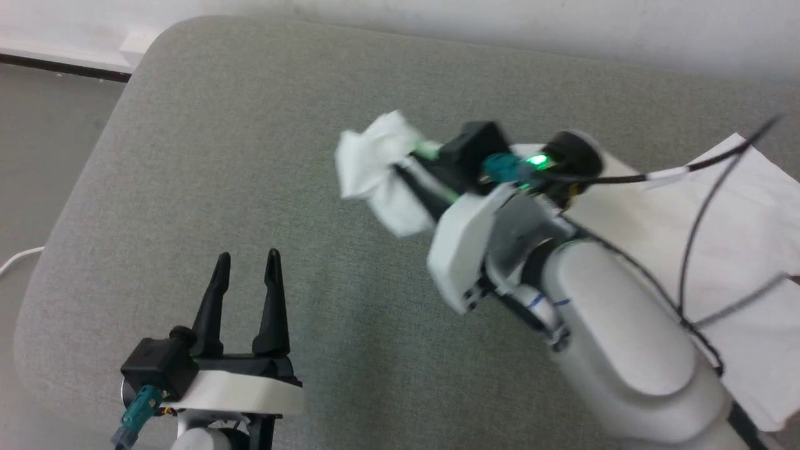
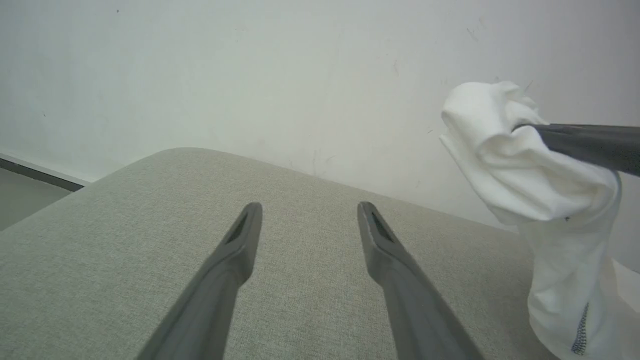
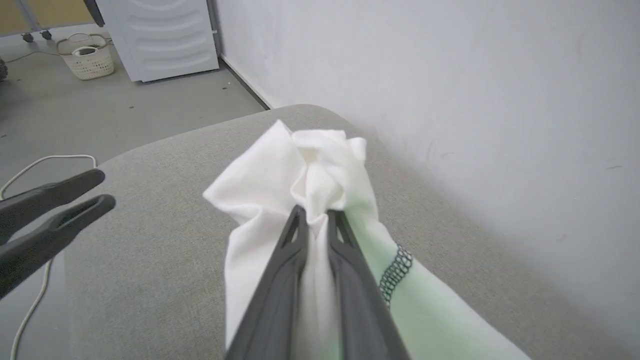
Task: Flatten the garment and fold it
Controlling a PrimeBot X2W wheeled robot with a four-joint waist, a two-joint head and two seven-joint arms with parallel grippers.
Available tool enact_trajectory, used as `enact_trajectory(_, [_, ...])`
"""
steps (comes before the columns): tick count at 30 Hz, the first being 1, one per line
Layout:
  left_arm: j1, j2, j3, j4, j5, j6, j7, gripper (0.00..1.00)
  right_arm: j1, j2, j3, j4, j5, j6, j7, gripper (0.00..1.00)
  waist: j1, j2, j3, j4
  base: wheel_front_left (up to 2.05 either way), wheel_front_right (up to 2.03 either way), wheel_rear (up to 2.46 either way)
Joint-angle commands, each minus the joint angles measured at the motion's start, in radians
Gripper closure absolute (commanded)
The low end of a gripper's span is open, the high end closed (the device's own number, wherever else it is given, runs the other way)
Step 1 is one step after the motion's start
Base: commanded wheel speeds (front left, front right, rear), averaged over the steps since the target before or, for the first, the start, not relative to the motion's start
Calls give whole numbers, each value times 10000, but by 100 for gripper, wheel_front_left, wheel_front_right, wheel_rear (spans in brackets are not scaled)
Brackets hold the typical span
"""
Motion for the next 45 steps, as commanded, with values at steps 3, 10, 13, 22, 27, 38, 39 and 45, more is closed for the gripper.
enact_trajectory(3, [-12, -18, 2, 73, -56, 63, -47, 0, 40, 237, 1141, 388, 881, -9, -229, 100, 1, 0, 26, 237, 0, 0, 0])
enact_trajectory(10, [12, -18, -193, 260, -117, 70, -47, 0, 968, 283, 2627, 2208, 1462, -9, -99, 32, 1, 0, 57, 598, 0, 0, 0])
enact_trajectory(13, [43, -18, -208, 323, -131, 109, -47, 0, 1144, 284, 2677, 2588, 1842, -9, -61, 0, 1, 0, -55, 568, 0, 0, 0])
enact_trajectory(22, [335, -18, -201, 228, 55, 109, -47, 0, 481, -554, -997, 1221, 1477, -9, -1204, 0, 1, 0, -353, 37, 0, 0, 0])
enact_trajectory(27, [298, -18, -202, 55, 70, 69, -47, 0, 833, -1580, -3772, 411, -426, -9, -810, 0, 1, 0, 45, -178, 0, 0, 0])
enact_trajectory(38, [-319, -18, -146, -73, 23, -133, -47, 0, 3104, -1487, -7970, -786, -3009, -9, 1991, 0, 1, 0, 1127, -242, 0, 0, 0])
enact_trajectory(39, [-349, -18, -133, -60, 27, -146, -47, 0, 3276, -1381, -8223, -857, -3174, -9, 2100, 0, 1, 0, 1163, -258, 0, 0, 0])
enact_trajectory(45, [-442, -18, -58, 9, 47, -197, -47, 0, 4136, -360, -9052, -821, -3493, -9, 3051, 0, 1, 0, 1246, -399, 0, 0, 0])
